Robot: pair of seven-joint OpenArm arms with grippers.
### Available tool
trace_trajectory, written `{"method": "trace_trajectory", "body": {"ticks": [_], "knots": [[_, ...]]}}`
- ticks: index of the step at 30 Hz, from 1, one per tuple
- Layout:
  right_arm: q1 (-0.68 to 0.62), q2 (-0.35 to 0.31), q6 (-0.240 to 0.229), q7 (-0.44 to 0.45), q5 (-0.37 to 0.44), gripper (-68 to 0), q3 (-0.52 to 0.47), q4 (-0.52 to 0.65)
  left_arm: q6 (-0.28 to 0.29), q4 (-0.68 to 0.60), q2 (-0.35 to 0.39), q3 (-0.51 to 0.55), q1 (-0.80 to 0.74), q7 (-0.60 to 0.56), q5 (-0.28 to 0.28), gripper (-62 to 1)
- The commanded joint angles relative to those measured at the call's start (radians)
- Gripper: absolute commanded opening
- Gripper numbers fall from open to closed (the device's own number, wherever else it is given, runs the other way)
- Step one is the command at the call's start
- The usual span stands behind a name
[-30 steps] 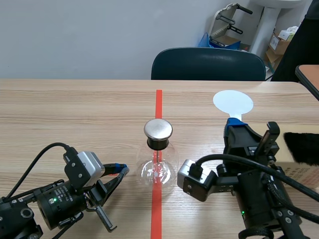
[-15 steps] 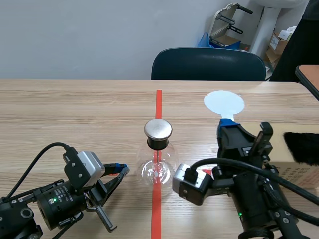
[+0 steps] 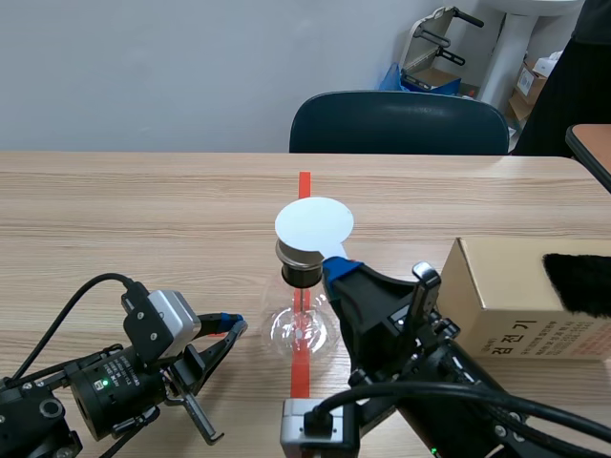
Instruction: Do the electroscope experiment
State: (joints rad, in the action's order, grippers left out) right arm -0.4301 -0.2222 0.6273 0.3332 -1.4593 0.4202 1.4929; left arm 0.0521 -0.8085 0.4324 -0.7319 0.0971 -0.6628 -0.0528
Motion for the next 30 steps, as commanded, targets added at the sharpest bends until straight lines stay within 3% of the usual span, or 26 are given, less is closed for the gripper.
{"method": "trace_trajectory", "body": {"ticks": [1,30], "knots": [[0.011,-0.002,0.008,0.010,-0.002,-65.5,-0.006,0.008,-0.006,-0.016,-0.002,0.005,0.000,-0.017,-0.006,-56.9],[0.011,-0.002,0.008,0.032,-0.002,-65.5,-0.006,0.008,-0.006,-0.016,-0.002,0.005,0.000,-0.017,-0.006,-56.9]]}}
